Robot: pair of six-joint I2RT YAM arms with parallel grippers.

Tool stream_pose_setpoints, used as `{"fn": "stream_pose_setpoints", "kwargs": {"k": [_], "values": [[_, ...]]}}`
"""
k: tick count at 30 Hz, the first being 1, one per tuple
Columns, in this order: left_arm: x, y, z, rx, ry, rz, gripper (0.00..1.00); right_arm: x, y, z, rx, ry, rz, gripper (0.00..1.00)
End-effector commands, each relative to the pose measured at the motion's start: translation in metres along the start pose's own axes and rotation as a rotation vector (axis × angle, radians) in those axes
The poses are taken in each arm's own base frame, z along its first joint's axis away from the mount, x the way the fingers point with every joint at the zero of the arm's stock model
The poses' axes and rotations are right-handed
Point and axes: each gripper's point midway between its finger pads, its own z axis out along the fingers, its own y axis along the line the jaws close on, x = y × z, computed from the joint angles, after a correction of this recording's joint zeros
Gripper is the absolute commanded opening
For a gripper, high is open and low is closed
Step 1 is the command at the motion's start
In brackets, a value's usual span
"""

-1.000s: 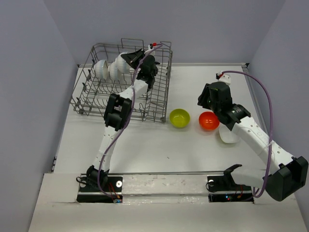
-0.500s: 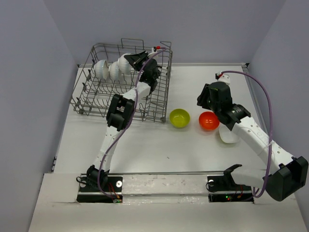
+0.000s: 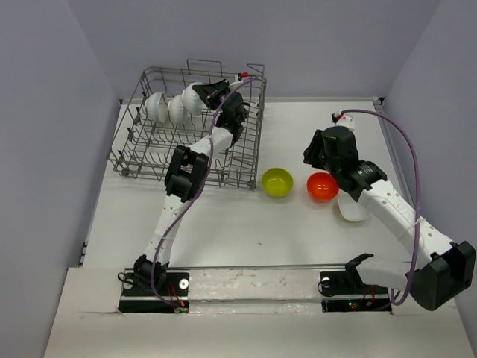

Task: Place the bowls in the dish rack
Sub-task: Insert the bowl into the dish rack.

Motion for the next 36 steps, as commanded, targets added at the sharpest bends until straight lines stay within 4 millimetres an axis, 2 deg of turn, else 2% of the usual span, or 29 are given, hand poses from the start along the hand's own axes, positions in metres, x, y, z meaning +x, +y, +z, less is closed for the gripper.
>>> {"fn": "stream_pose_setpoints", "kwargs": {"k": [1,5,9,21,31,36], "values": [[0.001,0.009,0.004,-0.027,-0.009,-0.047,0.00,-0.016,0.010,-0.012,-0.044,-0.043,0.013,0.43],[0.003,0.005,0.006,-0.025,-0.007,-0.032,0.00,-0.011,0.010,-0.008,-0.042,-0.025,0.010,0.43],[0.005,-0.009,0.005,-0.015,-0.011,0.004,0.00,-0.011,0.012,-0.006,-0.045,-0.022,0.013,0.43],[-0.002,-0.019,-0.001,-0.014,-0.039,0.035,0.00,-0.014,0.012,-0.011,-0.054,-0.033,0.016,0.43],[-0.004,-0.044,-0.008,0.001,-0.057,0.074,0.00,-0.011,0.012,-0.009,-0.052,-0.024,0.015,0.43],[-0.004,-0.045,-0.008,0.002,-0.054,0.080,0.00,-0.012,0.013,-0.009,-0.054,-0.025,0.016,0.43]]}}
